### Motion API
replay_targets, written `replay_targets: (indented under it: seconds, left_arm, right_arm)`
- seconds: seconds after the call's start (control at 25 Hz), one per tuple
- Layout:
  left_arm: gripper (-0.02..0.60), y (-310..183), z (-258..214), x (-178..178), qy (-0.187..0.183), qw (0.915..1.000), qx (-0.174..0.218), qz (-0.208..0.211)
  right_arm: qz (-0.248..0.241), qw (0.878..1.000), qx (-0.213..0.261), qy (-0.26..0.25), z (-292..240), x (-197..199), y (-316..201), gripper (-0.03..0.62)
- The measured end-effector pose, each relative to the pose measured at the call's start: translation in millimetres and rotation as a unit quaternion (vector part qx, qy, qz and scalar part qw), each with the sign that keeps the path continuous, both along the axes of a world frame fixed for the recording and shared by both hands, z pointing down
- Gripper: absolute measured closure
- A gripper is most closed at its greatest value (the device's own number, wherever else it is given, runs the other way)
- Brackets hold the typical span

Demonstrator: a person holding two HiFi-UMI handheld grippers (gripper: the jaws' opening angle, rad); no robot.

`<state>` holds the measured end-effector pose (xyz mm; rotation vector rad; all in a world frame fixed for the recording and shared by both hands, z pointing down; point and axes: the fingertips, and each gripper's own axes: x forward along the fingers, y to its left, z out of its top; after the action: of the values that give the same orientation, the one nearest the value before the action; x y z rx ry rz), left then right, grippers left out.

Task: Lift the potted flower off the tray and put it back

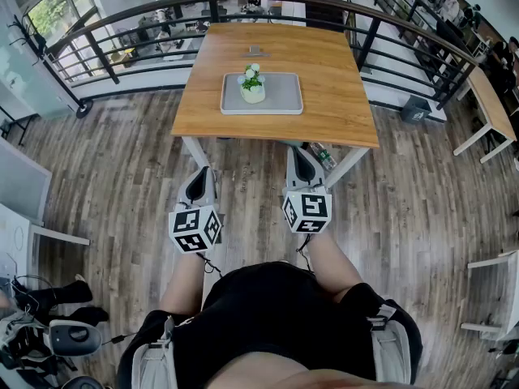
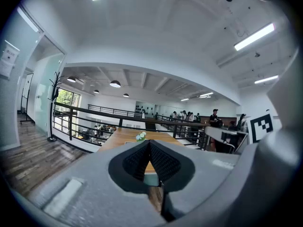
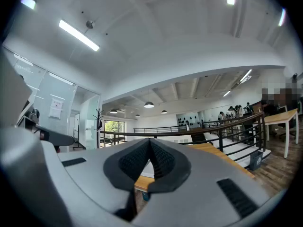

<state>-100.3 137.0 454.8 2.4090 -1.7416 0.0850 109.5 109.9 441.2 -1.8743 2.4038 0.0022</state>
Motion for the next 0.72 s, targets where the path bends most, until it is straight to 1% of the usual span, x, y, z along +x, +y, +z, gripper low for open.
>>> replay_targets:
  seconds: [0.24, 0.48, 0.72]
  left_arm:
    - [0.566, 11, -1, -10, 0.004, 1.0, 0.002, -0.003]
    - [0.566, 16, -3, -22, 0.003, 1.0, 0.002, -0.006]
    - [0.566, 24, 8, -41, 0.008, 0.9999, 0.002, -0.005]
  right_arm:
    - [-0.013, 1.0, 0.009, -0.017, -4, -14, 10, 0.597]
    - [-0.02, 1.0, 0.012, -0.01, -9, -30, 14, 0.597]
    - [-0.014, 1.0, 0.004, -0.001, 4, -46, 22, 0.596]
